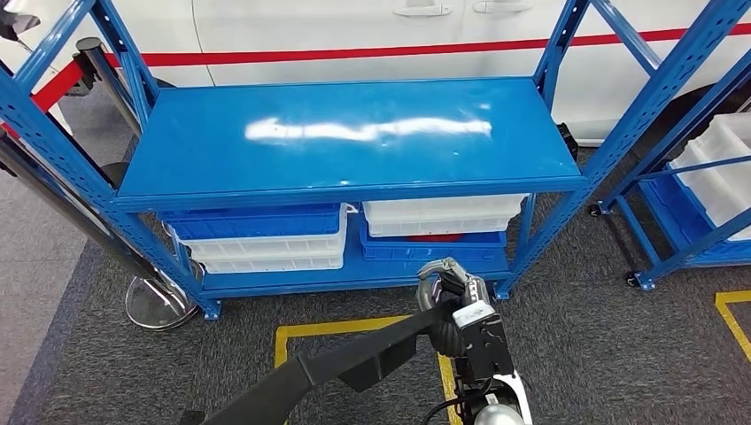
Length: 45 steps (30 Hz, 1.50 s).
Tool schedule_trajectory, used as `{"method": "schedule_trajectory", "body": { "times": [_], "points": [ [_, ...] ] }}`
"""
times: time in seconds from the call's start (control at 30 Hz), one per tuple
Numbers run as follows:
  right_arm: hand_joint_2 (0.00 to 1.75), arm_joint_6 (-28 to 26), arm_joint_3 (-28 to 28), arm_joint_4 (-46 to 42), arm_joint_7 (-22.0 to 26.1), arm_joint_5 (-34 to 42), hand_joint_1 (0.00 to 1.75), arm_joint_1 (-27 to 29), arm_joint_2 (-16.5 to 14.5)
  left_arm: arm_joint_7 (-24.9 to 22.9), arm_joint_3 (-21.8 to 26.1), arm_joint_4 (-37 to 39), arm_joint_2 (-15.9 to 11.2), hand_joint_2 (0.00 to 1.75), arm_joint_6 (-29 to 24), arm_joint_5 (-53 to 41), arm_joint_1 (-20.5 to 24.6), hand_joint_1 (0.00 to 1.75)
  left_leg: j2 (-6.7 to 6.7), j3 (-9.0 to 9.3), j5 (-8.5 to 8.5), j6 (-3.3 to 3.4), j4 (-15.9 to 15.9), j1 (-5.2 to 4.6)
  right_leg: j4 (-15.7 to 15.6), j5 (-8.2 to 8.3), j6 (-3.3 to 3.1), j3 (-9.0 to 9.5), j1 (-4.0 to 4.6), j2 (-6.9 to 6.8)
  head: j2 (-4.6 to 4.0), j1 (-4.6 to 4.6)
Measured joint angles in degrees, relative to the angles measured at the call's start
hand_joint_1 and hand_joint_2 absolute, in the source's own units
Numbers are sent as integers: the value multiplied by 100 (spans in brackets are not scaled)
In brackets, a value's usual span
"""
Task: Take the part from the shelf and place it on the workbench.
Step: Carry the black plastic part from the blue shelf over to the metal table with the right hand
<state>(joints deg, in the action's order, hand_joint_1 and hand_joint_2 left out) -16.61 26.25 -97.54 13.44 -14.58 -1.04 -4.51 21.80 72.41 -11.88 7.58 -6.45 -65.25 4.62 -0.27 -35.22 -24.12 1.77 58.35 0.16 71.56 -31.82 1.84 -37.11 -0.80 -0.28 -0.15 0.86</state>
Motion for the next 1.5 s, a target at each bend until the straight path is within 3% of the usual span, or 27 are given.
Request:
{"method": "schedule_trajectory", "body": {
  "times": [0.03,0.1,0.17,0.23,0.27,0.33,0.4,0.43,0.47,0.53,0.6,0.63,0.73,0.8,0.9,0.93,0.97,1.0,1.07,1.13,1.17,1.23,1.27,1.33,1.4,1.43,1.5],
  "points": [
    [175,17,25,49,11,29,175,-11,-7,-5,0,-1,1,175,-2,-5,-1,0,-4,-56,49,-5,6,-10,-367,123,-61,293,27,6,0,2],
    [175,28,66,119,39,68,175,-34,-28,-10,1,-2,13,175,-2,-8,-4,0,-10,-124,140,-45,4,-21,-1128,174,-177,815,90,9,0,6],
    [175,27,93,164,66,104,175,-49,-45,-26,3,-7,15,175,-4,-9,-9,0,-7,-141,232,-118,-24,5,-1459,154,-232,985,145,13,0,-7],
    [175,26,127,201,81,127,175,-50,-51,-50,4,-14,-4,175,-10,-19,-23,0,-9,-160,285,-191,-58,12,-1536,280,-268,933,135,4,0,-28],
    [175,25,147,219,85,131,175,-46,-58,-62,4,-16,-14,175,-15,-26,-30,0,-10,-200,191,-222,-5,8,-1582,360,-303,893,111,-7,0,-23],
    [175,21,179,252,94,137,175,-35,-74,-81,4,-18,-31,175,-24,-43,-39,0,-10,-350,-285,-281,413,21,-1643,515,-351,782,73,-32,0,-4],
    [175,19,192,282,98,142,175,-19,-83,-95,4,-18,-36,175,-26,-61,-43,0,-7,-510,-763,-347,1132,52,-1622,625,-360,626,65,-45,0,11],
    [175,19,198,298,98,144,175,-11,-84,-99,4,-18,-43,175,-26,-67,-43,0,-7,-526,-827,-379,1399,71,-1594,672,-348,538,60,-54,0,11],
    [175,19,206,313,98,147,175,-3,-84,-103,4,-18,-54,175,-27,-69,-43,0,-6,-460,-767,-410,1492,91,-1558,712,-331,448,50,-61,0,12],
    [175,18,218,331,99,155,175,8,-84,-112,4,-19,-74,175,-30,-73,-39,0,-5,-30,-492,-461,1071,136,-1451,776,-278,269,24,-65,0,15],
    [175,16,222,335,103,167,175,11,-84,-127,4,-20,-85,175,-24,-77,-27,0,-14,510,-467,-457,321,145,-1324,818,-213,121,24,-63,1,38],
    [175,16,224,335,105,177,175,13,-84,-136,3,-21,-89,175,-18,-77,-25,0,-20,655,-522,-426,73,138,-1279,843,-175,78,32,-62,1,46],
    [175,15,228,342,108,202,175,24,-84,-165,2,-22,-93,175,-7,-79,-35,0,-12,621,-518,-255,-56,115,-1266,928,-46,28,28,-53,0,47],
    [175,21,229,354,109,213,175,28,-82,-176,2,-22,-94,175,-5,-82,-34,0,13,541,-404,-131,-79,126,-1083,677,13,-56,8,-28,0,29],
    [175,70,230,396,114,234,175,31,-79,-213,4,-22,-108,175,-6,-92,-34,0,26,340,-231,-50,-76,102,-133,-93,51,-310,-2,-4,0,1],
    [175,91,233,414,115,239,175,32,-78,-230,5,-23,-116,175,-7,-87,-34,0,27,263,-178,-48,-67,90,137,-195,52,-342,0,-2,0,-1],
    [175,107,238,430,115,241,175,32,-78,-249,8,-23,-123,175,-7,-80,-34,0,28,186,-129,-49,-57,77,241,-171,43,-293,3,-1,0,-1],
    [175,117,245,441,115,242,175,30,-78,-262,12,-24,-128,175,-10,-74,-34,0,26,114,-83,-53,-44,64,138,-49,20,-143,8,1,0,-1],
    [175,119,261,446,113,244,175,14,-78,-283,20,-25,-131,175,-18,-68,-34,0,19,7,-5,-69,-26,45,-568,190,-84,389,42,10,0,0],
    [175,116,276,428,111,244,175,-4,-78,-302,23,-25,-128,175,-28,-71,-33,0,17,-49,79,-121,-32,47,-1265,219,-177,821,93,20,0,4],
    [175,114,281,412,110,243,175,-8,-78,-316,23,-25,-129,175,-33,-73,-33,0,19,-61,128,-160,-52,63,-1426,202,-205,895,117,23,0,3],
    [175,106,285,375,107,237,175,-5,-78,-357,25,-26,-142,175,-50,-82,-38,0,20,-78,216,-238,-110,81,-1533,305,-243,891,121,19,0,-3],
    [175,103,285,362,104,233,175,-5,-79,-381,25,-26,-153,175,-58,-89,-40,0,18,-103,179,-269,-98,77,-1594,374,-278,875,104,6,0,0],
    [175,108,288,352,102,236,175,0,-81,-432,26,-27,-174,175,-68,-121,-46,0,14,-236,-185,-315,228,64,-1689,514,-349,809,60,-28,0,24],
    [175,122,290,355,102,245,175,12,-81,-475,26,-27,-191,175,-62,-167,-51,0,12,-431,-690,-361,939,74,-1659,606,-378,671,71,-45,0,51],
    [175,127,292,361,102,249,175,17,-81,-490,26,-27,-203,175,-54,-186,-52,0,12,-489,-817,-387,1259,86,-1621,641,-373,588,71,-50,0,56],
    [175,133,300,377,104,260,175,18,-82,-513,26,-27,-233,175,-26,-209,-52,0,13,-359,-716,-439,1380,114,-1513,689,-349,413,58,-57,0,58]
  ]
}}
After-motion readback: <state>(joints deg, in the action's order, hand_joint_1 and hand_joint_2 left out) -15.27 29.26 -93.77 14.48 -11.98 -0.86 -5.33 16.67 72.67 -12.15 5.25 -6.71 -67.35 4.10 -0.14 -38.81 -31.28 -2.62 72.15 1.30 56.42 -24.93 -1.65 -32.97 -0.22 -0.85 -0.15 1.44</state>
